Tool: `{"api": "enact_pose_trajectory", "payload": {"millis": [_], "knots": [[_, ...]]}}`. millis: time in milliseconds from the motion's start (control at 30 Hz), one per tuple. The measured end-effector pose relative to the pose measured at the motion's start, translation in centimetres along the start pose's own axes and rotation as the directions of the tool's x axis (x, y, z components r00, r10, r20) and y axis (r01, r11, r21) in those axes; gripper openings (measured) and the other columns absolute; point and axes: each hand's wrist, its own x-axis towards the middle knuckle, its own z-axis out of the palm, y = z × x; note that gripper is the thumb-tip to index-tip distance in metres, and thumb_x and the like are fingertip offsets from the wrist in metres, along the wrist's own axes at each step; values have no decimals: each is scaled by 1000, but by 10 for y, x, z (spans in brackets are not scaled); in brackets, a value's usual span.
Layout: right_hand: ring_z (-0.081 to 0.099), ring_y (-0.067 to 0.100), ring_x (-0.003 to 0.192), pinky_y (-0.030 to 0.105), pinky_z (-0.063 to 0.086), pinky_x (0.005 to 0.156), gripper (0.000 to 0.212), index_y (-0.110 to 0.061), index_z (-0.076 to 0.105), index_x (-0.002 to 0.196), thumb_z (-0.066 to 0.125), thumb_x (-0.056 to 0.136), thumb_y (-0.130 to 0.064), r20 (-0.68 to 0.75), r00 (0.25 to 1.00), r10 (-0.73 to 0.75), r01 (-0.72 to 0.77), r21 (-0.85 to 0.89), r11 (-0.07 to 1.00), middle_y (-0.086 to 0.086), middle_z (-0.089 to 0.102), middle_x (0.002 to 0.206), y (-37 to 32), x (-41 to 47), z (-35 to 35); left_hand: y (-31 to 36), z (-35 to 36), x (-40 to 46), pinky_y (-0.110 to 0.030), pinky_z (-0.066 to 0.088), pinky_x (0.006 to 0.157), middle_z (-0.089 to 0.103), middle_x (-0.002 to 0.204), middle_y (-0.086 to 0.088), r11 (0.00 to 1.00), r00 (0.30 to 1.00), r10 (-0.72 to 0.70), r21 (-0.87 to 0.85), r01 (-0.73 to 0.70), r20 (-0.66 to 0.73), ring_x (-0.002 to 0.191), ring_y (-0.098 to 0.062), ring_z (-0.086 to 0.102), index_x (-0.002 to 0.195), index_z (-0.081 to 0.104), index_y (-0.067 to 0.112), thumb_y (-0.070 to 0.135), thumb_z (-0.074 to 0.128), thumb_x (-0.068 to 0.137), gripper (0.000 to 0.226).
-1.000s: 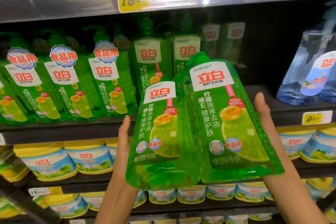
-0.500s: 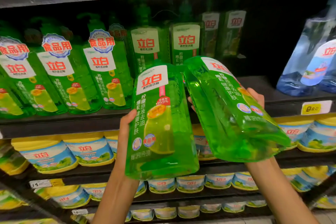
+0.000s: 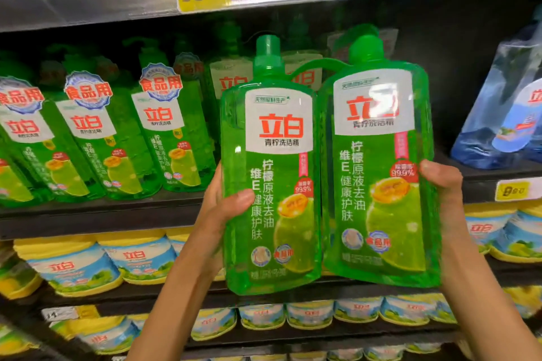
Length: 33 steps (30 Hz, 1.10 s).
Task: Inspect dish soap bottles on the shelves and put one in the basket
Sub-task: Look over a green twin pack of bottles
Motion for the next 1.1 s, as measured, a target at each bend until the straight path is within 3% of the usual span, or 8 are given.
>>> {"api": "enact_pose_trajectory", "payload": {"millis": [100, 200, 367, 467, 567, 700, 833, 1100], "knots": [[72, 14, 62, 25, 57, 52, 41, -24, 79, 83, 66, 48, -7, 67, 989, -132, 139, -113, 984, 1, 76, 74, -9, 17, -5, -4, -6, 6, -24, 58, 63, 76, 90, 5, 997, 997, 73, 6, -73, 30, 82, -10, 73, 126, 50, 19, 48, 92, 23, 115], [73, 11, 70, 24, 57, 58, 45, -31, 78, 93, 64, 51, -20, 96, 972, -213, 228, -182, 957, -3, 77, 84, -14, 33, -13, -5, -6, 24, -20, 56, 63, 76, 90, 11, 990, 990, 137, 39, -137, 15, 82, -4, 72, 112, 56, 28, 60, 89, 22, 101], [73, 11, 76, 24, 57, 61, 46, -29, 74, 101, 69, 56, -22, 84, 956, -281, 293, -234, 927, -3, 76, 91, -17, 61, -30, -11, 5, 48, -34, 54, 89, 66, 123, 3, 987, 994, 112, 119, -110, -4, 109, -15, 64, 116, 58, 37, 60, 90, 27, 98], [72, 7, 78, 21, 56, 63, 47, -31, 74, 100, 70, 54, -24, 84, 944, -320, 330, -291, 898, -6, 76, 92, -25, 72, -38, -17, 9, 64, -27, 55, 83, 71, 112, 8, 992, 997, 82, 92, -81, -5, 101, -9, 67, 120, 54, 25, 59, 90, 24, 107], [71, 11, 90, 23, 57, 69, 57, -30, 69, 109, 71, 52, -28, 93, 941, -325, 337, -348, 875, -5, 75, 103, -36, 80, -48, -23, 14, 76, -34, 52, 93, 67, 121, 7, 998, 999, 54, 26, -54, 0, 113, -13, 61, 127, 52, 24, 59, 90, 20, 120], [70, 10, 95, 22, 57, 72, 56, -35, 68, 111, 69, 56, -28, 100, 917, -386, 392, -400, 828, -7, 74, 107, -53, 91, -54, -29, 24, 96, -28, 55, 85, 69, 112, 20, 996, 995, 93, -15, -93, 24, 108, -4, 63, 107, 61, 37, 40, 93, 29, 84], [69, 7, 96, 19, 55, 74, 57, -28, 61, 116, 69, 59, -28, 80, 902, -423, 415, -428, 803, -11, 73, 107, -61, 98, -65, -30, 40, 110, -17, 55, 77, 68, 108, 27, 989, 974, 146, -5, -147, 171, 103, 5, 64, 120, 43, 33, 9, 78, 53, 79], [67, 10, 106, 21, 55, 78, 77, -29, 51, 128, 77, 56, -33, 52, 942, -332, 317, -460, 829, -9, 70, 116, -55, 113, -100, -50, 51, 126, -18, 54, 78, 68, 112, 23, 995, 965, 88, 15, -94, 248, 105, 0, 64, 120, 43, 34, 12, 77, 47, 84]]}}
